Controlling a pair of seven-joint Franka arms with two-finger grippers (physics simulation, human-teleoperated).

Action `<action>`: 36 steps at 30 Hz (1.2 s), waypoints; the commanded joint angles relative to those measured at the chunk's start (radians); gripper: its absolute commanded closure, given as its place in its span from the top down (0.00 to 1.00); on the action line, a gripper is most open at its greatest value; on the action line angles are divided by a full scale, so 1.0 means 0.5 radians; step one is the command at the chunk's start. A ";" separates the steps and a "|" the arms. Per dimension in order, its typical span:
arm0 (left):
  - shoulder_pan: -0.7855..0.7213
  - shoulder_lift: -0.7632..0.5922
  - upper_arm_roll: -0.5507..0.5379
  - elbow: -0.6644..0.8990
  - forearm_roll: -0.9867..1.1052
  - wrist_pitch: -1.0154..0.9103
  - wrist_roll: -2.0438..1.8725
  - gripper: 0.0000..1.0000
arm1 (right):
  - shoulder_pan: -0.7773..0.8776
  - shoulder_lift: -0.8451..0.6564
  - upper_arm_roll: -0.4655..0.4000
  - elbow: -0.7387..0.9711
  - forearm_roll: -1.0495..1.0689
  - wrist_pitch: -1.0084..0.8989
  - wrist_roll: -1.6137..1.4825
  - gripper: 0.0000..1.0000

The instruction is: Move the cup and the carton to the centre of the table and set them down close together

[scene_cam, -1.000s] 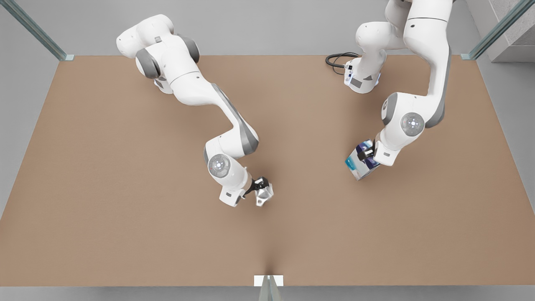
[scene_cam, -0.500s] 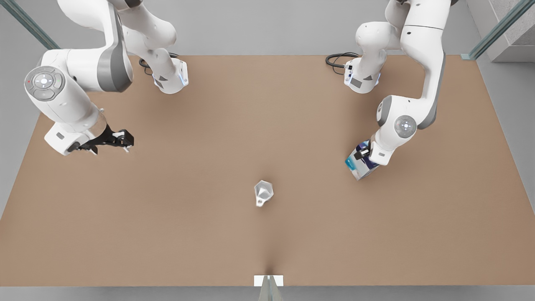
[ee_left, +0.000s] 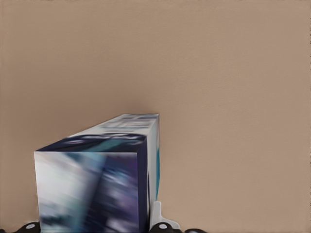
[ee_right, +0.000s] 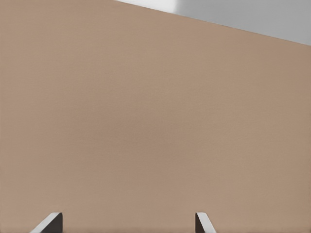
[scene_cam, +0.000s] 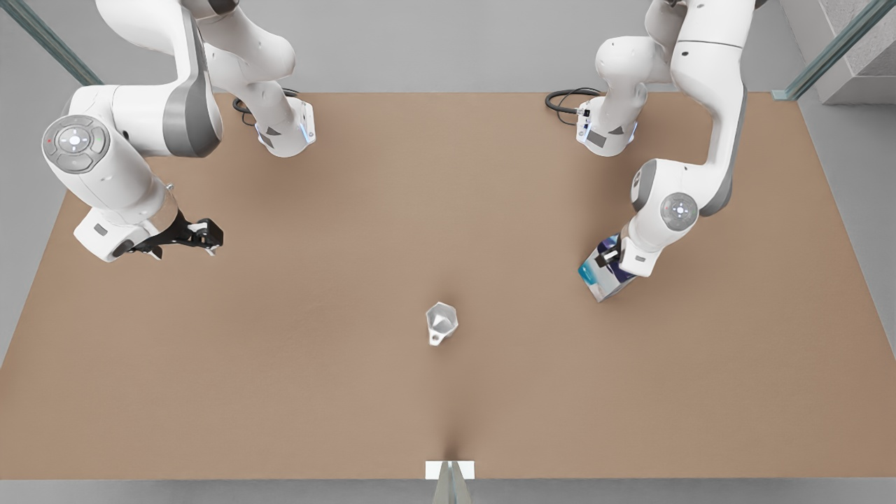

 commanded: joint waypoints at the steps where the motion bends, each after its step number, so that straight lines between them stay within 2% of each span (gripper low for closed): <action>1: 0.000 -0.004 0.000 0.000 -0.006 0.000 0.000 0.70 | 0.000 0.000 0.003 0.000 0.000 0.000 0.000 1.00; 9: -0.025 -0.016 -0.003 0.034 -0.009 -0.019 -0.126 0.69 | 0.000 0.000 0.000 0.000 0.000 0.000 0.000 1.00; 14: -0.065 -0.025 -0.006 0.196 -0.012 -0.190 -0.279 0.69 | -0.003 0.003 0.000 0.000 0.000 0.000 0.000 1.00; 18: -0.313 0.006 -0.018 0.537 -0.006 -0.301 -0.841 0.70 | -0.003 0.003 0.000 0.000 0.000 0.000 0.000 1.00; 20: -0.439 0.098 -0.034 0.660 0.015 -0.276 -1.025 0.70 | -0.003 0.003 0.000 0.000 0.000 0.000 0.000 1.00; 22: -0.442 0.211 -0.178 0.785 0.024 -0.279 -1.157 0.71 | -0.006 0.003 0.000 0.000 0.000 0.000 0.000 1.00; 25: -0.448 0.570 -0.390 1.181 0.300 -0.279 -1.555 0.71 | -0.006 0.003 0.000 0.000 0.000 0.000 0.000 1.00; 36: -0.743 0.727 -0.423 1.307 0.291 -0.273 -2.015 0.71 | -0.015 0.006 0.000 0.000 0.000 0.003 0.000 1.00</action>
